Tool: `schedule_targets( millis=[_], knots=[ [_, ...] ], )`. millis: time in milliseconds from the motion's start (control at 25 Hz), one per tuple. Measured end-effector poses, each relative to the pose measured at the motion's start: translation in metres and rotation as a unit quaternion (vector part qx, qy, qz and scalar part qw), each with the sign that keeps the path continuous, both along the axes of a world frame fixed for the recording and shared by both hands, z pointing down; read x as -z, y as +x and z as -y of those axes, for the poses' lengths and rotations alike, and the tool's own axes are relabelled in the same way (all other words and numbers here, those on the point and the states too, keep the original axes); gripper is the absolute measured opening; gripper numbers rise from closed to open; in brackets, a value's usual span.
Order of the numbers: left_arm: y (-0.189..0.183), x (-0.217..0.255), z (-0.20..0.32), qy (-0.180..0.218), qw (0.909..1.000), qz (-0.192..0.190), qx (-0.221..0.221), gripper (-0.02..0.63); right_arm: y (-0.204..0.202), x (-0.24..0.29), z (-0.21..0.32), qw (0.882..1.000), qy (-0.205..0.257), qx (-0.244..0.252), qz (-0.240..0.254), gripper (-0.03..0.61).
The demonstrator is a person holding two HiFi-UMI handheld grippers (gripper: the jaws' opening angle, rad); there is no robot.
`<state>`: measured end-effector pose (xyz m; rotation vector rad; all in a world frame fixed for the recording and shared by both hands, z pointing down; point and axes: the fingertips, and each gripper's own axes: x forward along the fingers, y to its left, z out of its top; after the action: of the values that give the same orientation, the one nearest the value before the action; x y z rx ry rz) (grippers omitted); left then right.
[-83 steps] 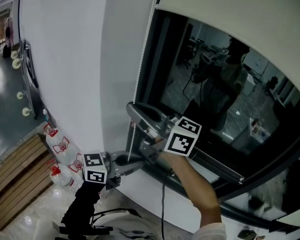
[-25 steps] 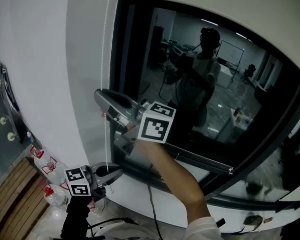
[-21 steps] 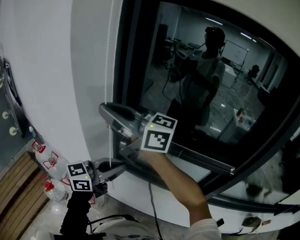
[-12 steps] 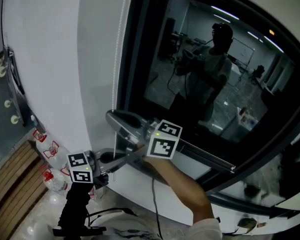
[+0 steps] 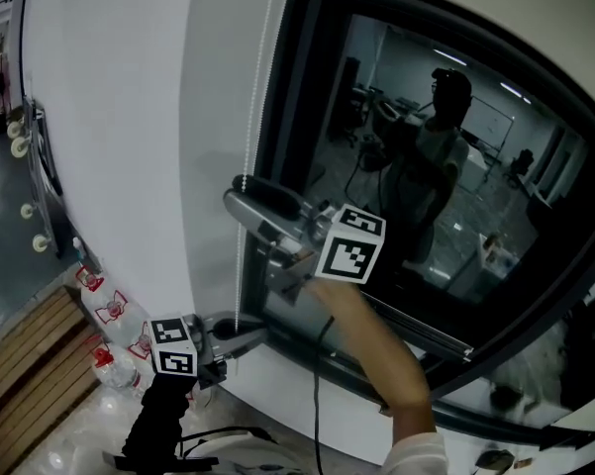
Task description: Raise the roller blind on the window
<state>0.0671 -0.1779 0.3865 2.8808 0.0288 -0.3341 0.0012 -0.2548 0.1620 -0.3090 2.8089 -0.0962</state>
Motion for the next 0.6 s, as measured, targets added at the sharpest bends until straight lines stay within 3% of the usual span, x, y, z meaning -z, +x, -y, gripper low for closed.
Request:
schedule_targets(
  millis=[280, 600],
  knots=[
    [-0.003, -0.006, -0.005, -0.006, 1.0000, 0.003, 0.000, -0.002, -0.008, 0.094, 0.015, 0.998, 0.059, -0.012, 0.015, 0.155],
    [-0.010, -0.010, -0.002, -0.012, 0.9999, 0.004, 0.005, -0.002, -0.008, 0.160, 0.026, 0.995, 0.080, -0.015, 0.052, 0.119]
  ],
)
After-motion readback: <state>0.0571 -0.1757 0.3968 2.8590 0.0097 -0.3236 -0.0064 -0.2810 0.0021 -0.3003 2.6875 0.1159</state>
